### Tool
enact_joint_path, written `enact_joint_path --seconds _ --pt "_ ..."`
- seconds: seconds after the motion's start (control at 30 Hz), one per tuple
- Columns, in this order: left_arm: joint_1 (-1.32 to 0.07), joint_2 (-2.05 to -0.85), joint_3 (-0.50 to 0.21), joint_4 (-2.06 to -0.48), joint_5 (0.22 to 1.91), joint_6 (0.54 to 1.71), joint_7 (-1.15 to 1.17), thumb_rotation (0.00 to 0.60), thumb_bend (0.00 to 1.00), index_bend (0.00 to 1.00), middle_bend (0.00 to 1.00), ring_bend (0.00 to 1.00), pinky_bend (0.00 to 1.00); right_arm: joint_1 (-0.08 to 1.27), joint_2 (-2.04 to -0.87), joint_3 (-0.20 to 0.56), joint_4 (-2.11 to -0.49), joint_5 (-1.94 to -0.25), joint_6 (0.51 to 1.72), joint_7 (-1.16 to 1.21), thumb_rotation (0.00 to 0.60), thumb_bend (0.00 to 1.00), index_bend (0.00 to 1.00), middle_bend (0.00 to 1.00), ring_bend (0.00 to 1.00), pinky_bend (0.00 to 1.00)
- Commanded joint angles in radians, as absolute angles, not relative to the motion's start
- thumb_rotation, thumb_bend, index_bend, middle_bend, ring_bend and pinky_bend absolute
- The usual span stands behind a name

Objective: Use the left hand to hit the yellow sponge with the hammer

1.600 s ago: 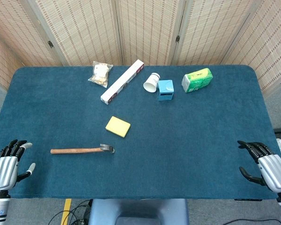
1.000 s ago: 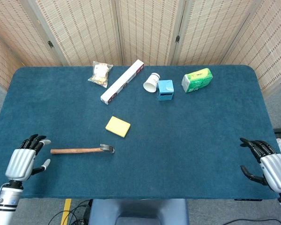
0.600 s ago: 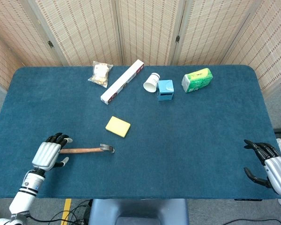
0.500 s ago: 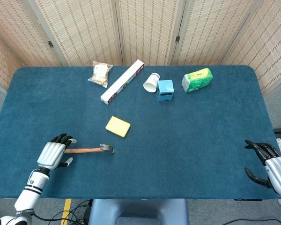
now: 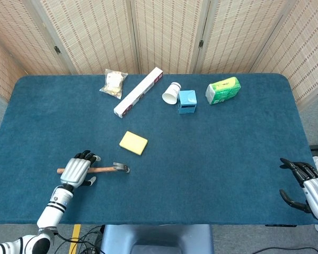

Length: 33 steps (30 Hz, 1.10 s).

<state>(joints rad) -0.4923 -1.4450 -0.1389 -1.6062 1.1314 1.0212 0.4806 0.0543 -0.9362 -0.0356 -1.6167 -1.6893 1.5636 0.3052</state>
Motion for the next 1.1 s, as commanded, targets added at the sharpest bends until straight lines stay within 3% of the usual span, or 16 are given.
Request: enact_joint_path --seconds 0.03,0.23,0.53,1.1 --pt "-0.511 -1.47 -0.146 -1.601 1.098 1.017 0.493 0.6 0.32 0.31 0.3 0.16 0.24 0.054 -0.936 -0.035 -1.615 -1.689 1.564 0.307 0.6 0.26 0.12 0.28 0.19 0.2" --pt "-0.528 -1.491 -0.141 -1.594 1.082 1.021 0.496 0.6 0.33 0.35 0.33 0.16 0.24 0.055 -0.932 -0.033 -1.615 -1.692 1.565 0.316 0.6 0.26 0.12 0.28 0.19 0.2" --pt "-0.544 -1.497 -0.127 -1.594 1.063 1.03 0.509 0.6 0.47 0.36 0.38 0.19 0.24 0.052 -0.934 -0.034 -1.606 -1.689 1.568 0.325 0.6 0.26 0.12 0.29 0.19 0.2" --pt "-0.564 -1.498 -0.106 -1.599 1.038 1.032 0.508 0.6 0.54 0.38 0.4 0.21 0.24 0.046 -0.938 -0.033 -1.594 -1.685 1.571 0.337 0.6 0.26 0.12 0.29 0.19 0.2"
